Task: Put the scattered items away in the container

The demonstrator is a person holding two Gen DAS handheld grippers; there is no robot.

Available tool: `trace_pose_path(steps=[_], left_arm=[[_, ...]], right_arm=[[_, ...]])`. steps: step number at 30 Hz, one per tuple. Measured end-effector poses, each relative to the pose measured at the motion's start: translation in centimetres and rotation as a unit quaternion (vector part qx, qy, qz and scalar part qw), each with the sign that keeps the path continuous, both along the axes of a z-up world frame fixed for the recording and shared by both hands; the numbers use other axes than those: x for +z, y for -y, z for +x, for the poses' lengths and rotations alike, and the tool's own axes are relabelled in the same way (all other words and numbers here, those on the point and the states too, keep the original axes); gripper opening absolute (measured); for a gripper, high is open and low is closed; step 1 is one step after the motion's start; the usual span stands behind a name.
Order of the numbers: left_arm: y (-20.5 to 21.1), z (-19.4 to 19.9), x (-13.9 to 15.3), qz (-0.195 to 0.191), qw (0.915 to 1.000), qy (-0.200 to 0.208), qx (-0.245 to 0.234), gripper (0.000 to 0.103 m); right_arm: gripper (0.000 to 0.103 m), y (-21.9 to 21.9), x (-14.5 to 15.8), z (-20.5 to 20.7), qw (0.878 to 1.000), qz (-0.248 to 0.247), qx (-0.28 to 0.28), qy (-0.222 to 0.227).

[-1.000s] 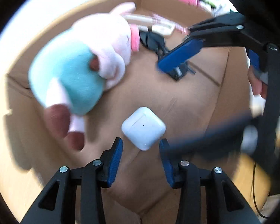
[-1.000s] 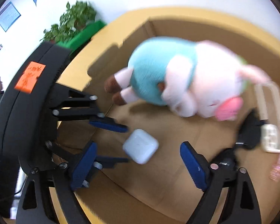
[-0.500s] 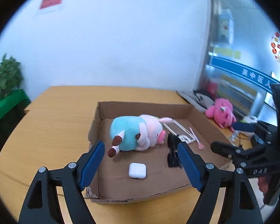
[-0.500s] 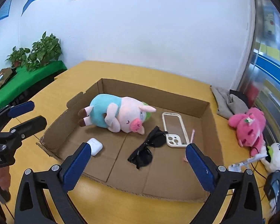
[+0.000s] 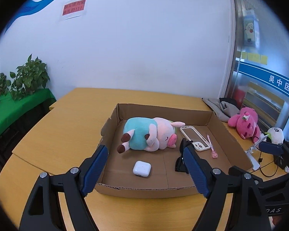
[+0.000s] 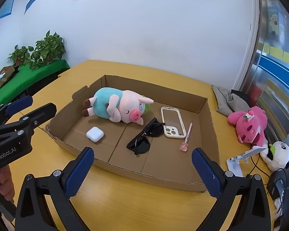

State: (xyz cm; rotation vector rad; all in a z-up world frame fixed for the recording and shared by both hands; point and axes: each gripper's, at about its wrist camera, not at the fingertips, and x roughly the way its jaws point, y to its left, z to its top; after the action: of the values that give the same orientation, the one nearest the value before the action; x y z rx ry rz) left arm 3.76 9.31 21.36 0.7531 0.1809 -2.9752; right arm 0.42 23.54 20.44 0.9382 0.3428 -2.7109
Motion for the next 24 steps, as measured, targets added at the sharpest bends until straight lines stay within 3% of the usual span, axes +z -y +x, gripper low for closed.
trace_pose_path(steps=[24], left_arm=[[-0.7,-0.9,-0.4,0.007,0.9995,0.018,0.025,0.081]], right_arm=[[0.103,-0.8,-1.5,-1.5,1.000,-0.001,0.011,0.011]])
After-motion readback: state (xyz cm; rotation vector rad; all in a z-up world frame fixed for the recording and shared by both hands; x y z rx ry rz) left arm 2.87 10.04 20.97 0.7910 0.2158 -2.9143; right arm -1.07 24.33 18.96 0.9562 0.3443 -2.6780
